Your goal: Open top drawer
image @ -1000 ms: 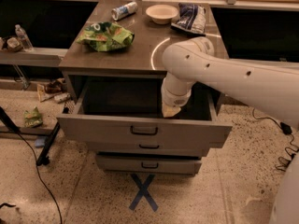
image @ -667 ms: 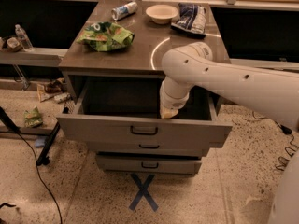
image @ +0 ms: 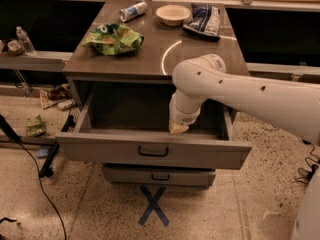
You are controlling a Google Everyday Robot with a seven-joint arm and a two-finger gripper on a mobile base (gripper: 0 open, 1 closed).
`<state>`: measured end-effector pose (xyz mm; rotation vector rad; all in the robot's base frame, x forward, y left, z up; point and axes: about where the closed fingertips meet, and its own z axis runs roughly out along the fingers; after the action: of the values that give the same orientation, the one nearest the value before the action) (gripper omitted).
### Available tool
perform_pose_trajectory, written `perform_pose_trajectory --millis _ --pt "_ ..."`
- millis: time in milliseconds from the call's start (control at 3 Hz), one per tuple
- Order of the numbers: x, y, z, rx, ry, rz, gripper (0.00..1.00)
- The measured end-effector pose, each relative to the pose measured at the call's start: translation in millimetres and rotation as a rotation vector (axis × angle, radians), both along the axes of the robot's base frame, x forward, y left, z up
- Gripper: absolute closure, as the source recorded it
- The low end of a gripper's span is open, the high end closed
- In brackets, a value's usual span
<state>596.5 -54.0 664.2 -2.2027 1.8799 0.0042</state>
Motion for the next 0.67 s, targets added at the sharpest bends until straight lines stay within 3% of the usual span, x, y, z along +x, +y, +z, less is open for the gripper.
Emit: perform_pose_trajectory --millis 667 --pt "-50 -19 -1 -0.022 0.126 -0.035 1.00"
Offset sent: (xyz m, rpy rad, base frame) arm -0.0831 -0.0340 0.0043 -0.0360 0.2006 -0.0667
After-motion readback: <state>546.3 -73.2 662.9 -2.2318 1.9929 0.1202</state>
